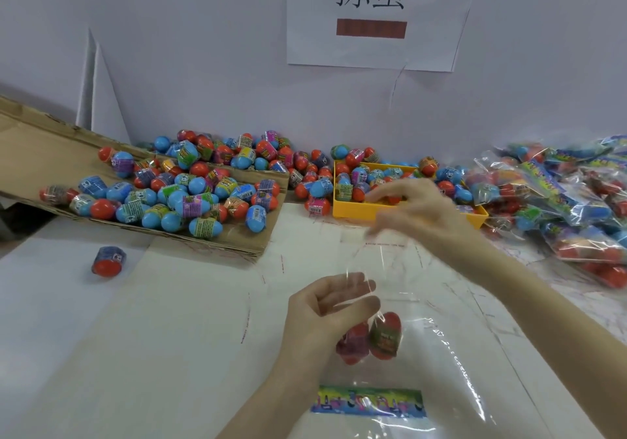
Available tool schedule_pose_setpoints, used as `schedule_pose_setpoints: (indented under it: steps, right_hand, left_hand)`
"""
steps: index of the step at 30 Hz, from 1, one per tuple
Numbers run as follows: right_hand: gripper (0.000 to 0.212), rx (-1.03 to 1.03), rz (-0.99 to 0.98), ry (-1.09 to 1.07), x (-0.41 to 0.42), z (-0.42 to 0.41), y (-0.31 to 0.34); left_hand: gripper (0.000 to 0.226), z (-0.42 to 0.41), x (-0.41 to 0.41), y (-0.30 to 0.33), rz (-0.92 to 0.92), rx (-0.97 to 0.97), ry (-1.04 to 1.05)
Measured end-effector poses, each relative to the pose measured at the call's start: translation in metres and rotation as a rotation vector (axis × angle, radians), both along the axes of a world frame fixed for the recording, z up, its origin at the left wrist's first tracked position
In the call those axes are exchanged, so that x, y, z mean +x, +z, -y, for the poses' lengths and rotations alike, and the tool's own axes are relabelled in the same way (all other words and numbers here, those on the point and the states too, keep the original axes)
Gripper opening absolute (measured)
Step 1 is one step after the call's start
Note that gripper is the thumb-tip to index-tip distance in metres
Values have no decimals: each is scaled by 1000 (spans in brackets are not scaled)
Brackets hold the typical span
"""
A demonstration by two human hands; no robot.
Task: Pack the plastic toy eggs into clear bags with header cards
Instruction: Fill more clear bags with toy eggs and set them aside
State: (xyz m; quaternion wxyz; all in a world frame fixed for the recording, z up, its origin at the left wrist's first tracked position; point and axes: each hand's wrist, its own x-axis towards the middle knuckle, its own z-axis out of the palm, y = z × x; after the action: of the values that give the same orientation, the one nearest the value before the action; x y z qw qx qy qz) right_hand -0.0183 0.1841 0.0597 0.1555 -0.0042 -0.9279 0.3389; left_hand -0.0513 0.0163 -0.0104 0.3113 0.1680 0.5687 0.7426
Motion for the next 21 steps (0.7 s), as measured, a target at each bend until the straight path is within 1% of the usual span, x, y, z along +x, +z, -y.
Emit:
schedule_pose_setpoints:
  steps: [1,2,3,4,6,7,8,9,11,18,20,21]
  right_hand:
    - [22,-121,-136,-160,-12,-6,4]
    - [20,-116,-226,-306,-27,-16,3]
    - [17,-73,-197,-426,-42,-24,3]
    - [16,47,-113,-492,-58,-31,-1]
    - [25,269,92,-512,-85,-47,-13]
    - [27,317,175,-506,-97,-52,-18]
    - [28,339,229,-506,-106,-54,-22]
    - [30,334,270,-510,-115,-56,-26]
    - [35,348,303,-521,-125,-58,-33]
    - [29,317,157,-518,-129,-66,-49]
    - [33,227,87,-491,-122,-66,-47]
    - [37,141,31,-480,-117,-65,-44]
  left_hand:
    - [27,0,-1,-1,-1,-2,-2]
    - [27,0,-1,-2,-2,3,-6]
    - [28,0,-1,-2,-3,8,-8]
    - [30,0,-1,-3,-6,14,-11]
    - [37,0,-1,-3,-17,23,-22]
    - [42,0,-1,-3,-22,23,-28]
    - [46,-1,-2,-3,-26,18,-33]
    - [45,-1,-2,-4,-29,13,-33]
    - [38,-2,-3,-4,-31,7,-34]
    - [36,-2,-3,-3,-14,30,-29]
    - [39,-2,-2,-4,-13,34,-35]
    - [40,-2,-2,-4,-12,35,-38]
